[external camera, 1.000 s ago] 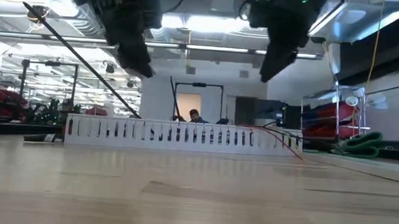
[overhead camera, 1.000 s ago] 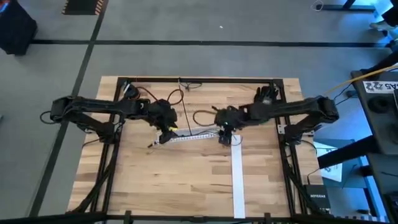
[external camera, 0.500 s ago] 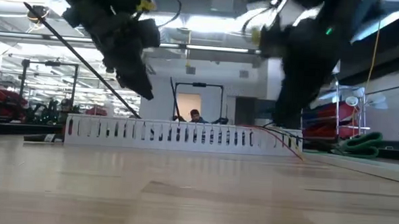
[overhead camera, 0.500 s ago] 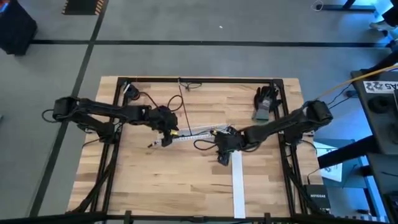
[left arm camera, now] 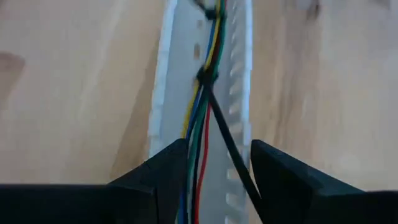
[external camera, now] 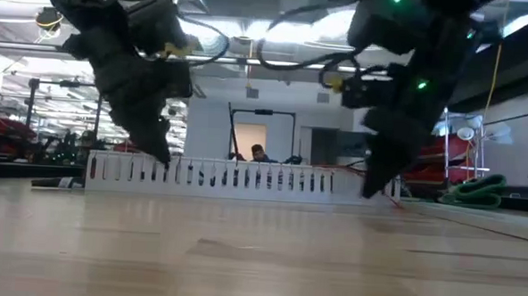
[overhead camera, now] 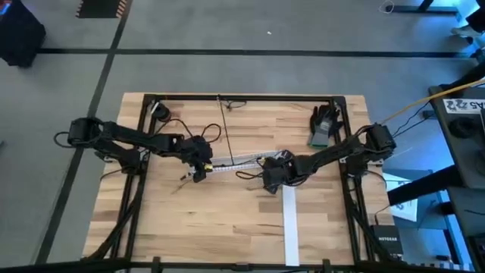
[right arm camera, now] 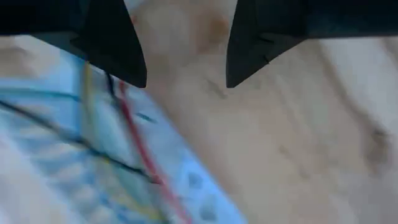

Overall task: Ziptie cables
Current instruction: Put the set of zip-tied cables in the cable duct

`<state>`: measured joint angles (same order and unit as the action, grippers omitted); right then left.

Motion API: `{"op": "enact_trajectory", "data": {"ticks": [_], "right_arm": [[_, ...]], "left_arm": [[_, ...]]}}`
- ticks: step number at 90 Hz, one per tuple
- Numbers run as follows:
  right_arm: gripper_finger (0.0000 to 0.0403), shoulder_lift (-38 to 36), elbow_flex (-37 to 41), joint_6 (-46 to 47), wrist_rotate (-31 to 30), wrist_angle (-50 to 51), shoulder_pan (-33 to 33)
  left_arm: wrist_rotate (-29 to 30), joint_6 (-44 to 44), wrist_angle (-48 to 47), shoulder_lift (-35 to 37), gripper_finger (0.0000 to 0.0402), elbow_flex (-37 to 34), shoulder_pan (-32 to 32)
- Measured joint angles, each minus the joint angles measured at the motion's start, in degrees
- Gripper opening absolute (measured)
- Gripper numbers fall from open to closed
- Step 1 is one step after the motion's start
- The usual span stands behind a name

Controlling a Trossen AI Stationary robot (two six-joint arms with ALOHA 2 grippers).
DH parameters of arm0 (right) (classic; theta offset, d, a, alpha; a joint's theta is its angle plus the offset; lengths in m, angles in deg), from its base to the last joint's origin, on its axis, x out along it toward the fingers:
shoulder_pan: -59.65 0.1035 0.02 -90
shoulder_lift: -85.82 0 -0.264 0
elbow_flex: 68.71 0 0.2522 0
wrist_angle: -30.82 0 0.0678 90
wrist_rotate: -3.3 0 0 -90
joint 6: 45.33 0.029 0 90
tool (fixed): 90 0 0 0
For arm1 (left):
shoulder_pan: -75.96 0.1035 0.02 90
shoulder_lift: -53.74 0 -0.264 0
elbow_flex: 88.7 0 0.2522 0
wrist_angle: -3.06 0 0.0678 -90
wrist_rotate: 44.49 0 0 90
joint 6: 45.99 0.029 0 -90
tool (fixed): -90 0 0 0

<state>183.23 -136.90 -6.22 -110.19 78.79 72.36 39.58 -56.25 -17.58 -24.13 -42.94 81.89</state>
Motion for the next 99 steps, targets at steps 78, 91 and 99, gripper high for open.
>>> {"op": "enact_trajectory", "data": {"ticks": [78, 91, 99], "right_arm": [[0.0213, 1.3, -5.2, -18.6, 8.1, -1.7, -3.8], [0.0213, -1.3, -5.2, -15.5, 0.5, 6.6, -3.7], [0.0213, -2.9, -5.2, -13.7, -3.8, 9.8, -3.7]], "left_arm": [[0.2, 0.0, -0.1, 0.0, 0.0174, -1.8, 0.1], [0.2, -0.2, 0.0, 0.0, 0.0174, -1.8, 0.1], [0.2, -0.4, 0.3, 0.0, 0.0174, -1.7, 0.1]]}}
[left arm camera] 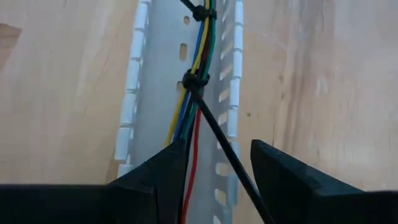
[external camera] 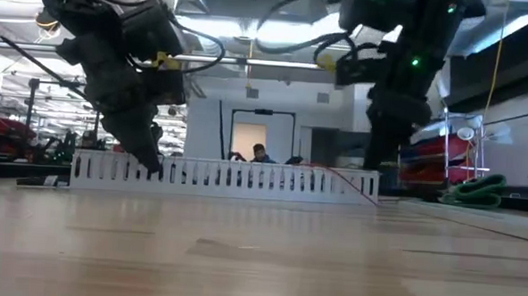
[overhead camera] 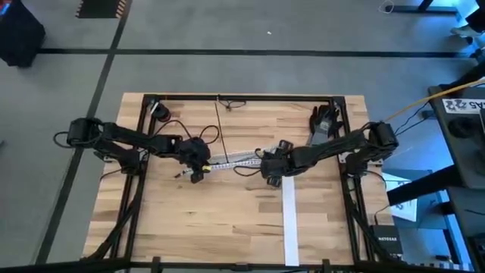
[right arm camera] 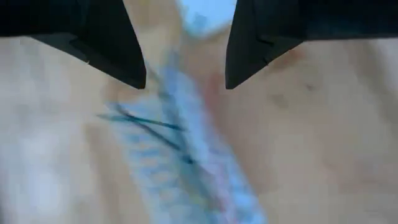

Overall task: Ziptie cables
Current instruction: Put the set of zip-tied cables in the cable duct

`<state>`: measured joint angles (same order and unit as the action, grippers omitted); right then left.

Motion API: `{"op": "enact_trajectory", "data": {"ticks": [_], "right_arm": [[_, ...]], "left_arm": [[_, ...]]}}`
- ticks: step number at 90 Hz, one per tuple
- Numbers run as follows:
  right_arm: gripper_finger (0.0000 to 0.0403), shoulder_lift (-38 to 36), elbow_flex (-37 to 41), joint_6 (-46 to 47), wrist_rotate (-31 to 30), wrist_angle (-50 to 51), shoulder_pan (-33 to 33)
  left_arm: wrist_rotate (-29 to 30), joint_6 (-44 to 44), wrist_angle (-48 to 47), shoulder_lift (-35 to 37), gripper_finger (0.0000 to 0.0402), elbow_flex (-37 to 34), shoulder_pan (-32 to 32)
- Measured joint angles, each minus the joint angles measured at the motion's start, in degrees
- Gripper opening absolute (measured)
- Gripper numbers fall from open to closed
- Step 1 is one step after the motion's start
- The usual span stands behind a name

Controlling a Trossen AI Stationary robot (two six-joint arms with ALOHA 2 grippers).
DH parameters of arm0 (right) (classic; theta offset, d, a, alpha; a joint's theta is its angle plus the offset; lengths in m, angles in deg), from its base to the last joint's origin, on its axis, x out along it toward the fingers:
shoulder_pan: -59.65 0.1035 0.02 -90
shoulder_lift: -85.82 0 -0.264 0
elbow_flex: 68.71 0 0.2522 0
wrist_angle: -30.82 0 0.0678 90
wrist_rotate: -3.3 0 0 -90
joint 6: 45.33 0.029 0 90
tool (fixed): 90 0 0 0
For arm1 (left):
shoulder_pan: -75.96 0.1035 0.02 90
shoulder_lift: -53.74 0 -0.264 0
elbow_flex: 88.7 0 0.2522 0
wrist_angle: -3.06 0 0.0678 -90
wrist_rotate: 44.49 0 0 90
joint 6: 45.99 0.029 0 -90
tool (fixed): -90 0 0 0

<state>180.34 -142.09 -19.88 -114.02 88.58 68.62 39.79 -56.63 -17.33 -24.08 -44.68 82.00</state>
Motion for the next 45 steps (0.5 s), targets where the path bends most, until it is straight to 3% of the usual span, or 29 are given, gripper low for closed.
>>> {"op": "enact_trajectory", "data": {"ticks": [12, 45], "right_arm": [[0.0213, -2.0, 0.0, 1.1, -3.3, 0.6, 0.0], [0.0213, -1.7, 2.5, 0.1, -1.5, -2.4, 0.0]], "left_arm": [[0.0, 0.1, 0.4, 0.0, 0.0174, 0.0, 0.0], [0.0, 0.8, 2.0, 0.0, 0.0174, 0.0, 0.0]]}}
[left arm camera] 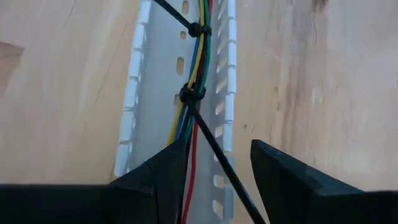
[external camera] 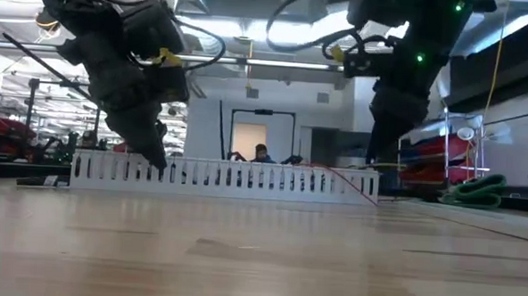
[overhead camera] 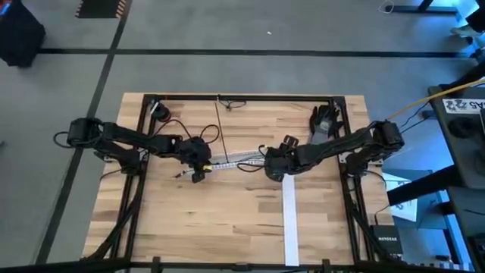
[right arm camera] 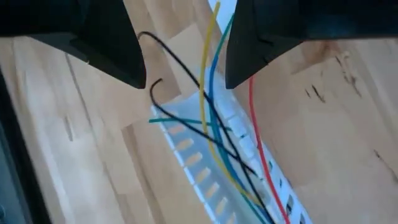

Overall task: Ziptie cables
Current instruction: Put the set of zip-tied cables in the cable duct

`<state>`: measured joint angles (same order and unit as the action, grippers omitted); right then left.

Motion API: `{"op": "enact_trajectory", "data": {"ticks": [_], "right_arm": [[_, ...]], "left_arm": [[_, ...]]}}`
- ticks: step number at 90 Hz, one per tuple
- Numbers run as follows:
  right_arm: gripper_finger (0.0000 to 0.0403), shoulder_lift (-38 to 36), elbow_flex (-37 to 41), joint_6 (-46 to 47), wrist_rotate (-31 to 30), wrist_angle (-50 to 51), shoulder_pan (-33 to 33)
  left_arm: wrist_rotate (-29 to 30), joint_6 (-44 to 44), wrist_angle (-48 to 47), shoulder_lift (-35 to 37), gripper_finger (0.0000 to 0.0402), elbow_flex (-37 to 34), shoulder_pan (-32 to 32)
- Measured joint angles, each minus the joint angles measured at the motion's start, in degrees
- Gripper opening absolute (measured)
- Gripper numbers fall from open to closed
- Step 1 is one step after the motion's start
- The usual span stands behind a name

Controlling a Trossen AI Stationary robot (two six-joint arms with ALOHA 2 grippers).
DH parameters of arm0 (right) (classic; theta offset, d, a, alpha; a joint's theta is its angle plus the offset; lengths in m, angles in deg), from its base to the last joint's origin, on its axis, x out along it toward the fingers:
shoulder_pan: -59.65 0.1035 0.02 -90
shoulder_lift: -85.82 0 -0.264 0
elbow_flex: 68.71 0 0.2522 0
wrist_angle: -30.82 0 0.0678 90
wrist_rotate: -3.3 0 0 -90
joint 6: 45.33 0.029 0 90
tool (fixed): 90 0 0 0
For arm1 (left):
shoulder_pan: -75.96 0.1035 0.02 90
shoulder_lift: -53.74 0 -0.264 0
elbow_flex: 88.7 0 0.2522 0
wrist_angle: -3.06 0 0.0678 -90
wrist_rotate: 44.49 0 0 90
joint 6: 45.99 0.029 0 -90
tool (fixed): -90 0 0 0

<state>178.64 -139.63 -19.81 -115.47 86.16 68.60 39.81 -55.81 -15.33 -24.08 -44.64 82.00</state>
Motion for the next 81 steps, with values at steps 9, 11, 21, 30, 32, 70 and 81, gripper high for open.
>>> {"op": "enact_trajectory", "data": {"ticks": [9, 11, 21, 30, 32, 70, 81], "right_arm": [[0.0213, 0.0, 1.4, 0.0, 2.4, -1.8, 0.0], [0.0213, 0.0, 1.7, 0.0, 2.8, -2.4, 0.0], [0.0213, 0.0, 2.1, 0.2, 3.2, -4.5, 0.0], [0.0213, 0.0, 2.2, 0.1, 3.2, -6.6, 0.0], [0.0213, 0.0, 2.2, -0.1, 3.2, -7.2, 0.0], [0.0213, 0.0, 2.2, -1.7, 2.8, -11.7, 0.0], [0.0213, 0.0, 2.2, -1.3, 2.8, -11.6, 0.0]], "left_arm": [[0.0, -0.3, -0.2, 0.0, 0.0174, 0.0, 0.0], [0.0, -0.3, -0.2, 0.0, 0.0174, 0.0, 0.0], [0.0, -0.3, -0.2, 0.0, 0.0174, 0.0, 0.0], [0.0, -0.4, 0.0, 0.0, 0.0174, 0.0, 0.0], [0.0, -0.4, 0.2, 0.0, 0.0174, 0.0, 0.0], [0.0, -0.1, 1.0, 0.0, 0.0174, 0.0, 0.0], [0.0, 0.0, 0.9, 0.0, 0.0174, 0.0, 0.0]]}}
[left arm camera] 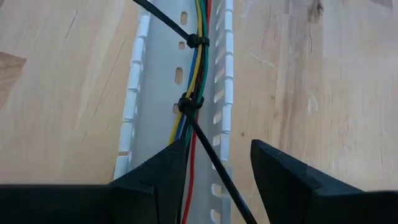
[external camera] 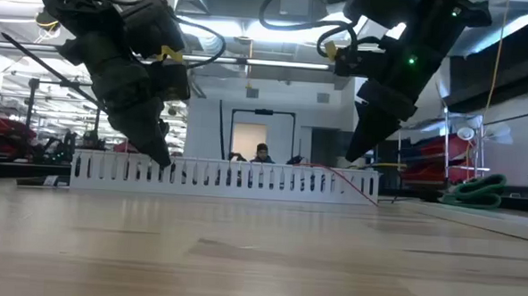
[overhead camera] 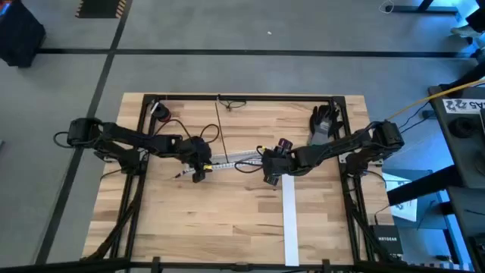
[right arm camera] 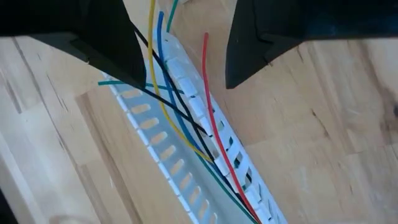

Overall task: Ziptie cables
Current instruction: Put the set of zip-tied cables in the cable duct

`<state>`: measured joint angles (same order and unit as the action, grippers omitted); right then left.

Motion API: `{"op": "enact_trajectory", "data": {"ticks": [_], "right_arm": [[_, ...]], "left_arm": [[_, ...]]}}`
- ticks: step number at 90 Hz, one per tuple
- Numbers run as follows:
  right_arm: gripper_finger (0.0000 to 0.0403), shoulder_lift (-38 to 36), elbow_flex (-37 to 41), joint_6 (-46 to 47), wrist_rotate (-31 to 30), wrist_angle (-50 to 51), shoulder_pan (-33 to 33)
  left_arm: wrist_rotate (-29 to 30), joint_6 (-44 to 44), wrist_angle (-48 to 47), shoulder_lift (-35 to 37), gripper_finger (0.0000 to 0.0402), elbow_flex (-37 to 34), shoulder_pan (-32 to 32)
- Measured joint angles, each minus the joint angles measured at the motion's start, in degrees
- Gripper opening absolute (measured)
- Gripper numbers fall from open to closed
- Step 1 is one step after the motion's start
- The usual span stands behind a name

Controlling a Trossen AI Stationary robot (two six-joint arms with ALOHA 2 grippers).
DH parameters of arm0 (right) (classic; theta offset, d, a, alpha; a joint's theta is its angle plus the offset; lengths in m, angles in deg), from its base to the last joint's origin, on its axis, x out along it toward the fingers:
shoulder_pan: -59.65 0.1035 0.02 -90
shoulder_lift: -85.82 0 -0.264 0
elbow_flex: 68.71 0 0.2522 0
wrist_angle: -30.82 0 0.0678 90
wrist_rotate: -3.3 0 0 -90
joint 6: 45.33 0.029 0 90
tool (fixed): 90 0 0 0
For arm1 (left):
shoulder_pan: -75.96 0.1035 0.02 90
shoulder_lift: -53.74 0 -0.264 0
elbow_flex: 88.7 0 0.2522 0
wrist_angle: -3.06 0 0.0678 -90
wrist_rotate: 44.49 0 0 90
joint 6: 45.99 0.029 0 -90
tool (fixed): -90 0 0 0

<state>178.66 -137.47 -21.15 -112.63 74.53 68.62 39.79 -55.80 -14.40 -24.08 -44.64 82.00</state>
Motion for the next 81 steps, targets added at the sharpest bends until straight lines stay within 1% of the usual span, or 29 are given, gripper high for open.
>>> {"op": "enact_trajectory", "data": {"ticks": [32, 54, 81], "right_arm": [[0.0213, 0.0, 0.0, -0.4, -0.4, 0.0, 0.0], [0.0213, 0.0, 0.0, -0.7, 3.1, 0.1, 0.0], [0.0213, 0.0, 0.0, -0.7, 3.4, 0.1, 0.0]], "left_arm": [[0.0, -0.7, 0.2, 0.0, 0.0174, 0.0, 0.0], [0.0, -1.6, -0.1, 0.0, 0.0174, 0.0, -0.1], [0.0, -1.3, 0.0, 0.0, 0.0174, 0.0, -0.1]]}}
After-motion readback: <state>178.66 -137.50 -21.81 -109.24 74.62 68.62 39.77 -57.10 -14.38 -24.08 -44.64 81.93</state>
